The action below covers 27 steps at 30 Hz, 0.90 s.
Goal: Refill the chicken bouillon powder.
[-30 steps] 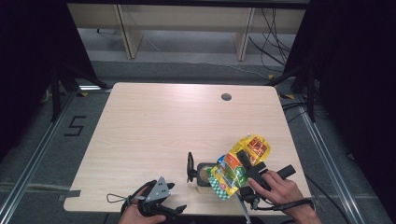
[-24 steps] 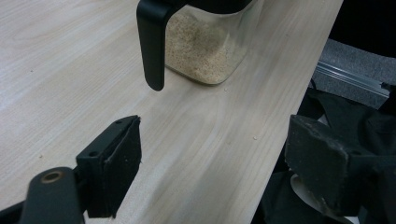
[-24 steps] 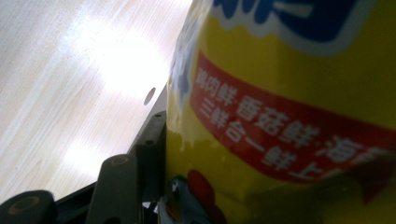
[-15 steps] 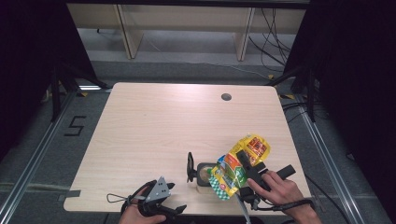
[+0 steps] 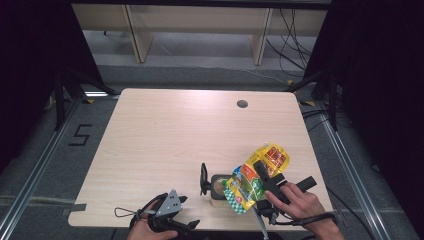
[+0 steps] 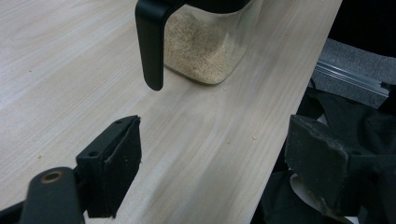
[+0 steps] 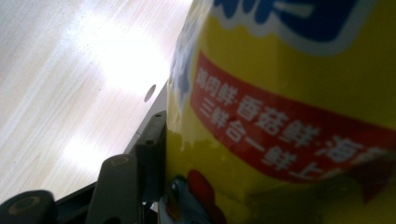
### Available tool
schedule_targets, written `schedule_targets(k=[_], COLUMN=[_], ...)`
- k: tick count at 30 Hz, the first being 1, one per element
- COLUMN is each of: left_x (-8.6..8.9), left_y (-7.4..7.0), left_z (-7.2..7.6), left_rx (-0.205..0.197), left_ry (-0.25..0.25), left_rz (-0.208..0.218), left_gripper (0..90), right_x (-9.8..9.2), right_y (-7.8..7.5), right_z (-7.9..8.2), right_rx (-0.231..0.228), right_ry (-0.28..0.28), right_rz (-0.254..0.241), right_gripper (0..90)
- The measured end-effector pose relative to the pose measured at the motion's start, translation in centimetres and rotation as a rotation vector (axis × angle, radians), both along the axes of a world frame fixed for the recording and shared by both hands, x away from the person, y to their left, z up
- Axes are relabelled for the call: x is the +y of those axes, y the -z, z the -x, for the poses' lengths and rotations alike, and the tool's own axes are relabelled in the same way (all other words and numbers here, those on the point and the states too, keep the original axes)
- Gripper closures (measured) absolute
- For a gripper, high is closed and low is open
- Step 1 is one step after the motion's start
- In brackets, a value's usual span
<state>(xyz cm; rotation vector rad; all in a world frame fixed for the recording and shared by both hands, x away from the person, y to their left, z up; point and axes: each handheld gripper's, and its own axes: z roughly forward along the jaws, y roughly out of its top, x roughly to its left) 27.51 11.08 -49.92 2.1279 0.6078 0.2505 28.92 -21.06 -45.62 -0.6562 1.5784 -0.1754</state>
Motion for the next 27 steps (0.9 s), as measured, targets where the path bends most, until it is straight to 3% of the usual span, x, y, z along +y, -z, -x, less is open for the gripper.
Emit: schedule_targets(k=[2, 6, 11, 16, 17, 19, 20, 22, 27], left_x=[0.12, 0.07, 0.0, 0.12, 0.01, 0.06, -0.04, 0.14, 0.06], left_y=[-0.07, -0.04, -0.01, -0.08, -0.02, -0.05, 0.03, -0.09, -0.04], left_z=[-0.08, -0.06, -0.01, -0.09, -0.01, -0.04, 0.12, -0.11, -0.06], left_rx=[-0.002, 0.0, 0.0, -0.002, 0.003, 0.0, 0.016, -0.005, 0.001], left_ry=[0.009, 0.006, 0.0, 0.01, 0.002, 0.004, -0.019, 0.011, 0.004], left_rz=[-0.02, -0.012, -0.001, -0.022, -0.001, -0.01, 0.006, -0.023, -0.012], left_gripper=[18.3, 18.3, 18.3, 18.3, 18.3, 18.3, 18.3, 18.3, 18.3], right_x=[-0.07, 0.08, 0.01, 0.04, 0.06, 0.04, 0.04, 0.01, 0.26], right_y=[0.0, -0.34, 0.0, -0.32, -0.3, -0.14, -0.06, -0.08, -0.32], right_z=[0.03, 0.15, 0.03, 0.12, 0.11, 0.07, 0.06, 0.08, 0.21], right_rx=[0.0, -0.008, 0.007, -0.007, -0.011, -0.006, -0.003, 0.0, -0.018], right_ry=[-0.003, -0.011, -0.003, -0.013, -0.014, -0.01, -0.007, -0.004, -0.014], right_rz=[-0.006, -0.022, -0.003, -0.01, -0.007, 0.001, 0.006, 0.003, 0.009], right_gripper=[47.3, 47.2, 47.3, 47.3, 47.3, 47.3, 47.3, 47.3, 47.3])
